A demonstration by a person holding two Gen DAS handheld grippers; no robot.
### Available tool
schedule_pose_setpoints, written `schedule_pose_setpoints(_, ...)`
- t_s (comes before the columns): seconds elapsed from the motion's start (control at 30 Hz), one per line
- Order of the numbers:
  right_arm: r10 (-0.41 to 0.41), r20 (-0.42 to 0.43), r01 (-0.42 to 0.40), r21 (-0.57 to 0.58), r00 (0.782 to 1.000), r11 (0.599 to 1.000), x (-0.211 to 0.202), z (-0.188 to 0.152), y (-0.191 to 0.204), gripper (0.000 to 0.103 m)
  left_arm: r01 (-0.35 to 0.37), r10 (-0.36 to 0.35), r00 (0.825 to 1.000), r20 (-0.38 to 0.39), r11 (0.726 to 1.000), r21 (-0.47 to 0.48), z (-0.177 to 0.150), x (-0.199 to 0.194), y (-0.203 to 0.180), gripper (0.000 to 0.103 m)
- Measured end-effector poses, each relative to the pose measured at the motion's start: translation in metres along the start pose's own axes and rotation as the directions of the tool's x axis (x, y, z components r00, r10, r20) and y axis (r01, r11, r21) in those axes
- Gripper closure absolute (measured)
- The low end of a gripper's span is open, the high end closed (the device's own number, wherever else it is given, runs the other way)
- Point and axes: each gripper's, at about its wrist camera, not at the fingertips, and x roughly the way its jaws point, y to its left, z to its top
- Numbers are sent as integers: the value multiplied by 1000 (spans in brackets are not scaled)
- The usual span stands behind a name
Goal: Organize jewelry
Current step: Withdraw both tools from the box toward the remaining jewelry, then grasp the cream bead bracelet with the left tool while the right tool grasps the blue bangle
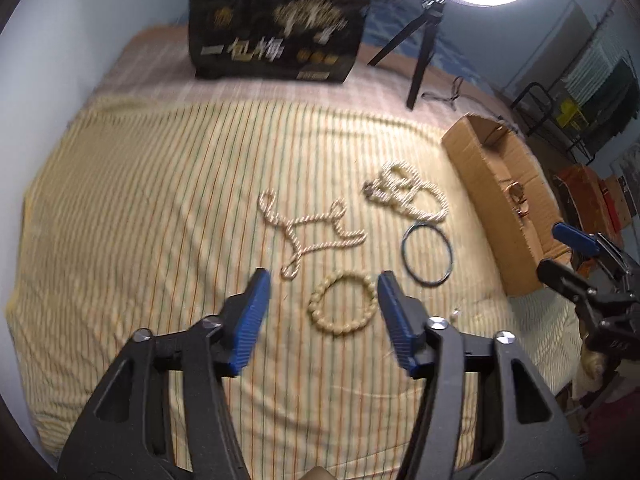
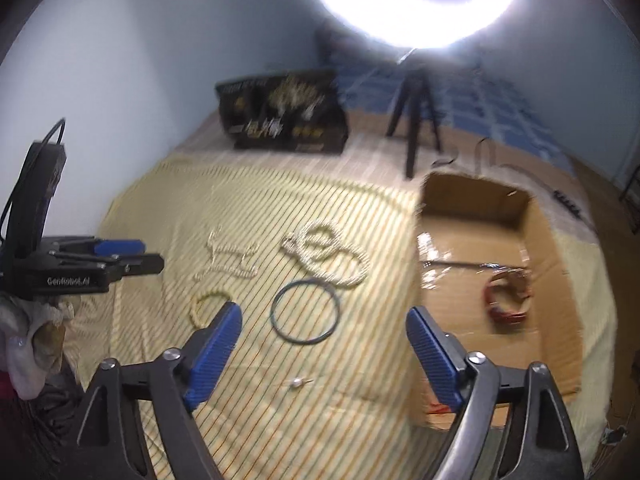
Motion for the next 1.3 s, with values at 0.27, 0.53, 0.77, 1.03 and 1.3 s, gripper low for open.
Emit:
schedule_pose_setpoints(0.27, 44, -139, -59, -110, 989, 992, 56, -9, 30, 46, 20, -28, 992, -123, 998, -64, -10, 36, 16, 63)
schedule_pose_setpoints(0.53, 26, -213, -62, -163, 977, 985, 88, -16, 40, 66, 11, -21, 983, -182, 998, -56, -14, 59, 4, 69)
schedule_pose_setpoints(0.77, 18, -240, -63, -182, 971, 981, 105, -15, 44, 73, -19, 11, 980, -198, 999, -40, -14, 73, -2, 70)
schedule_pose_setpoints(1.03, -4, -257, -52, -212, 966, 976, 123, -17, 51, 76, -41, 36, 979, -203, 999, -22, -14, 85, -6, 71)
schedule_pose_setpoints(1.3, -53, -246, -12, -258, 968, 966, 129, -22, 60, 86, -74, 71, 981, -183, 997, -10, -14, 91, -8, 84)
